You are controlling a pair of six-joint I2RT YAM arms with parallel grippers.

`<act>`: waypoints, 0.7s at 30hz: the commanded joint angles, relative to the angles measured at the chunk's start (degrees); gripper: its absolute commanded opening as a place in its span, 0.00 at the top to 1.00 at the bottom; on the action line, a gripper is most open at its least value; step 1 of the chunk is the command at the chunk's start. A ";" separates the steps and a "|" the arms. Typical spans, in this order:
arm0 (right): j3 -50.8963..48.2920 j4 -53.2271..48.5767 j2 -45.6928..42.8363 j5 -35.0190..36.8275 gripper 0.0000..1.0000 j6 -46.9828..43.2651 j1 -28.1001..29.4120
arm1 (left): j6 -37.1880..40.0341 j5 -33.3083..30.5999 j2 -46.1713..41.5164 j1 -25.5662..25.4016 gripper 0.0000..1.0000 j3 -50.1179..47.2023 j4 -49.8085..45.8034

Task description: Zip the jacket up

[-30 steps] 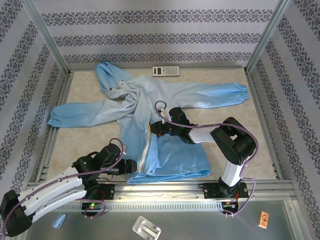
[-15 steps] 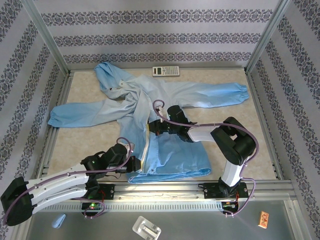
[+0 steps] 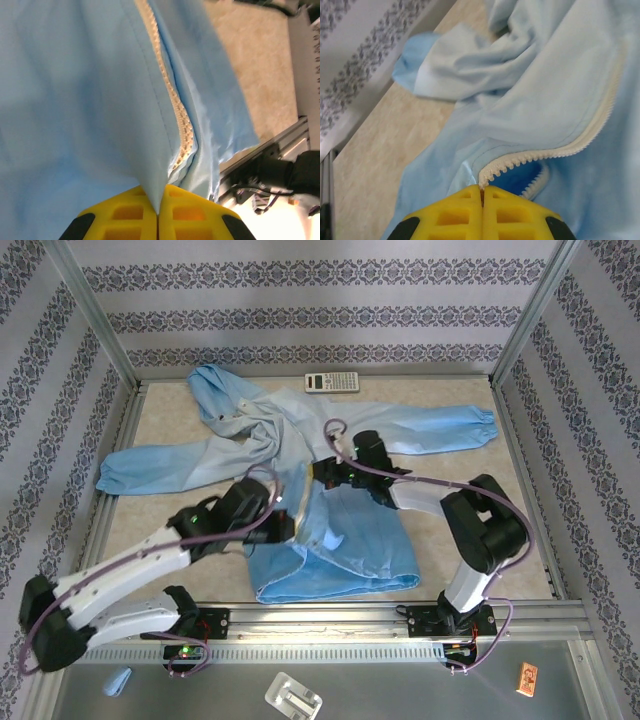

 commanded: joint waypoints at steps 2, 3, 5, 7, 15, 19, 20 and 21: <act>-3.01 -1.40 -7.49 -0.26 1.00 -3.00 -6.84 | 15.38 5.04 13.63 1.29 1.00 19.74 -6.11; -4.34 -1.76 -9.19 -0.31 1.00 -3.08 -8.46 | 17.53 6.05 17.73 1.30 1.00 24.81 -7.63; -6.99 -2.28 -12.32 -0.57 1.00 -3.12 -11.49 | 20.76 7.94 24.63 1.39 1.00 33.58 -10.02; -9.58 -3.37 -15.74 -0.67 1.00 -3.10 -14.08 | 23.10 9.71 30.25 1.39 1.00 41.40 -12.26; -11.59 -10.64 -22.46 -0.34 1.00 -6.55 -12.39 | 25.71 7.54 32.80 1.97 1.00 46.90 -21.83; -6.12 -10.52 -16.57 -0.14 1.00 -6.96 -7.69 | 21.87 5.22 22.19 5.55 1.00 33.48 -20.73; -4.16 -10.31 -14.44 -0.05 1.00 -6.88 -6.20 | 21.28 4.87 18.96 7.43 1.00 30.16 -21.01; -1.59 -10.10 -12.21 0.33 1.00 -6.87 -4.72 | 21.00 4.44 16.06 9.82 1.00 27.50 -21.98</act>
